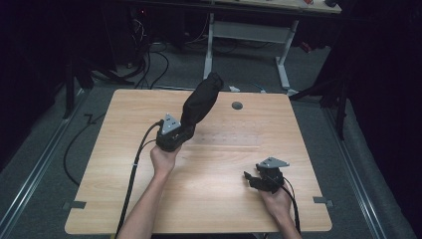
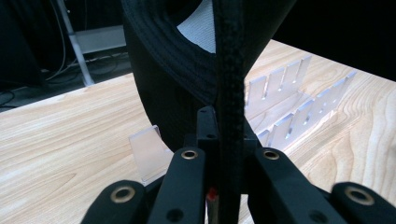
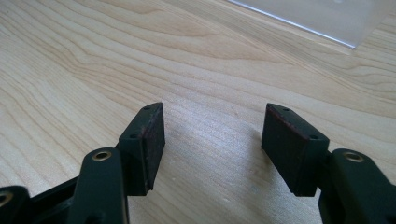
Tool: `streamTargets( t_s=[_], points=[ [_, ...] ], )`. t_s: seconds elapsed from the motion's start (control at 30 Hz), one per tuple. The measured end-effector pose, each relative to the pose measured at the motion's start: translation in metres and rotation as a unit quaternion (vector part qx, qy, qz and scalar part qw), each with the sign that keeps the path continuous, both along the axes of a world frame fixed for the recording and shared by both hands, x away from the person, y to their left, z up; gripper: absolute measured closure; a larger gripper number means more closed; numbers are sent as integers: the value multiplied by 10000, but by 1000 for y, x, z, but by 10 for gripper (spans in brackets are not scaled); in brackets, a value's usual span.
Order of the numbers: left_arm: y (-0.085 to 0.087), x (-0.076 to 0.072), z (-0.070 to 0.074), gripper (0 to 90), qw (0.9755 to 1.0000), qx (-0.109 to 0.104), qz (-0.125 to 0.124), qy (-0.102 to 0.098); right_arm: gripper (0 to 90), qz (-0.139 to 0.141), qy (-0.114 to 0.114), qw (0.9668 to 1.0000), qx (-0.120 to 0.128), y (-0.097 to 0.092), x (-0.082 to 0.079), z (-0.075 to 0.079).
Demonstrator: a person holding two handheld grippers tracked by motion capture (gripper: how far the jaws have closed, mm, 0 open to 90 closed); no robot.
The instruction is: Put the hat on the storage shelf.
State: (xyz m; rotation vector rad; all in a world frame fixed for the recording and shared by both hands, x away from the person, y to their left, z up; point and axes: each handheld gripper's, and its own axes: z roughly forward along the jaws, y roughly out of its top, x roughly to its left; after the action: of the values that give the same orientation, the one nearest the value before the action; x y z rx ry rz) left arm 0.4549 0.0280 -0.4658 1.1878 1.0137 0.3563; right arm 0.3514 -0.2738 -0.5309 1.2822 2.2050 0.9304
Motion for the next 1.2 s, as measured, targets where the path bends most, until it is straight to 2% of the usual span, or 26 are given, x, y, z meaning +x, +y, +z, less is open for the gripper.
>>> streamTargets(
  t_s=[0.2,0.33,0.53,0.67,0.73,0.87,1.0,1.2],
  points=[
    [1,-1,-5,861,10000,-85,45,12,397,1,2,10000,1,0,0,0],
    [1,-3,-7,859,10000,-47,40,38,397,0,-2,10000,1,0,0,0],
    [3,-4,-14,857,9996,97,60,263,397,-3,-4,10000,0,0,0,0],
    [4,-4,-20,857,9988,119,76,459,397,-2,1,10000,1,0,0,0],
    [5,-4,-21,856,9987,60,96,503,397,-1,0,10000,1,0,0,0],
    [6,-5,-21,851,9983,97,89,574,397,-4,-1,10000,1,0,0,0],
    [7,-6,-20,760,9978,102,90,654,397,-4,1,10000,3,0,0,0],
    [7,-10,-15,558,9983,176,135,547,397,-5,3,10000,8,0,0,0]
  ],
)
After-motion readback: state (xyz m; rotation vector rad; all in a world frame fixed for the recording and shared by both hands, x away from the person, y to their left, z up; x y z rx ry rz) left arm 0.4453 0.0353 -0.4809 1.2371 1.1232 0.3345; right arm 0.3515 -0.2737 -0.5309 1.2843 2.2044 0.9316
